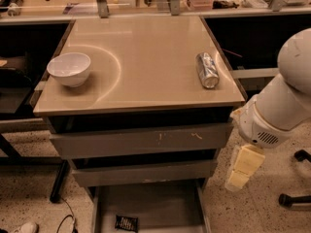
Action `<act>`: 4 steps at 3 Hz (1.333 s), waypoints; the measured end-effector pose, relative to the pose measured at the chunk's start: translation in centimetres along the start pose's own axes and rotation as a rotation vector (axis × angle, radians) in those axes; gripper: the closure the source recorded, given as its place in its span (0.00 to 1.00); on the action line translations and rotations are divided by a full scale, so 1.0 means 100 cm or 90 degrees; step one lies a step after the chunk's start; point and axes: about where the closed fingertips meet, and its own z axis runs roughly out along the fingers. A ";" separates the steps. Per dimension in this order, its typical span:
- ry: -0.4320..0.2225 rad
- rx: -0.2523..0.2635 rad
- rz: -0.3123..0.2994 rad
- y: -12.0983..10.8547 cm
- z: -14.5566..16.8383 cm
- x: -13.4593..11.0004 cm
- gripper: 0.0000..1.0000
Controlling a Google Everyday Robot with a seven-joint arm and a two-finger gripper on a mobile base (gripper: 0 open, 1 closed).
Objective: Pick rxbar chocolate from bottom drawer and place on counter
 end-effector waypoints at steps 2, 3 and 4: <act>-0.030 -0.040 0.016 0.016 0.040 -0.001 0.00; -0.073 -0.111 0.045 0.032 0.126 -0.010 0.00; -0.111 -0.164 0.073 0.034 0.212 -0.015 0.00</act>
Offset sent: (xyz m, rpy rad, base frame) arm -0.0285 0.0446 -0.1150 0.2030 0.1500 -0.0224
